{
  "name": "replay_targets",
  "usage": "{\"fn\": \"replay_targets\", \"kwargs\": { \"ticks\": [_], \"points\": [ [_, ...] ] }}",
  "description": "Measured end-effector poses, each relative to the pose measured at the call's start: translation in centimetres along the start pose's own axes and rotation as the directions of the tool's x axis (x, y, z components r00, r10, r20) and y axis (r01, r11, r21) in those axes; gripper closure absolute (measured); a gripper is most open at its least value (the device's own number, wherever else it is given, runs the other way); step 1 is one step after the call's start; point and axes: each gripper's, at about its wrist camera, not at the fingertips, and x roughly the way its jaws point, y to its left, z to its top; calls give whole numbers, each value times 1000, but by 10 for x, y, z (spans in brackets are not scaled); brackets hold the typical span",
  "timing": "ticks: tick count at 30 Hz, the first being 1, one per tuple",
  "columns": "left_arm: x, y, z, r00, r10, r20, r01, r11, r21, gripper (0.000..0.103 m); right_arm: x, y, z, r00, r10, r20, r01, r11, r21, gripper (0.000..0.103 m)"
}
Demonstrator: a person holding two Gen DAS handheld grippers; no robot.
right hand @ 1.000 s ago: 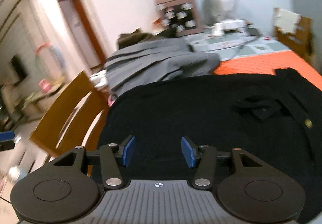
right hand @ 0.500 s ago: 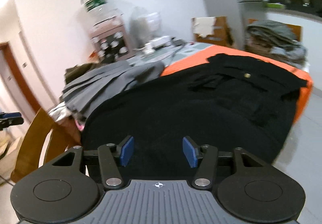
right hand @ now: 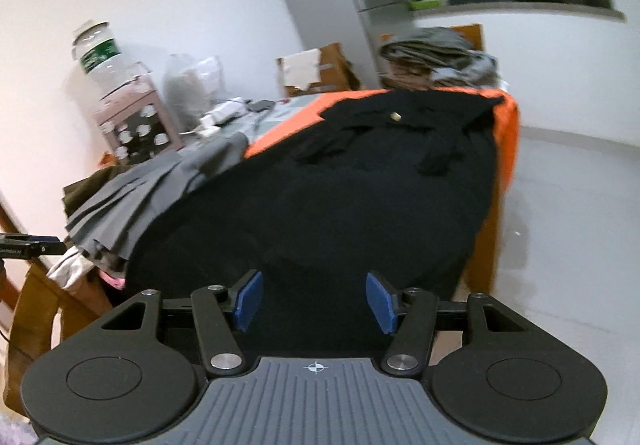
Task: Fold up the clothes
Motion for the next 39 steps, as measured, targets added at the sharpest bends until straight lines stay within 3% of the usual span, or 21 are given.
{"fn": "replay_targets", "kwargs": {
  "ticks": [7,15,18,22,25,27,31,34,36,37,39],
  "points": [
    [22,15,-7,994,-107,-18,108,994,33,35,-9,8,-89,989,-144,-44,149,979,141,39],
    [31,27,-16,983,-178,-43,182,976,123,35,-12,23,-200,971,-228,-68,237,906,352,39],
    [32,31,-21,981,-187,-55,193,966,172,35,-10,25,-237,977,-207,-46,204,862,464,40],
    [29,38,-24,980,-193,-54,200,960,197,35,-10,21,-279,987,-154,43,95,780,619,40],
    [25,42,-24,977,-204,-55,211,957,200,35,-9,17,-302,985,-149,91,49,736,675,37],
    [24,44,-24,974,-217,-58,224,955,197,35,-7,11,-316,982,-140,125,9,701,713,28],
    [26,44,-23,965,-253,-65,261,944,202,31,0,7,-329,984,-95,151,-53,652,756,29],
    [34,44,-23,961,-266,-75,276,935,223,31,3,14,-322,993,-29,115,-66,674,736,47],
    [41,44,-23,958,-273,-83,286,928,239,30,1,25,-311,998,-28,61,-22,718,696,79],
    [45,45,-23,956,-282,-87,295,924,243,30,-2,30,-305,998,-44,38,6,731,682,87],
    [55,46,-22,948,-301,-103,317,914,251,30,-12,43,-289,996,-86,3,62,745,665,92]
  ]
}}
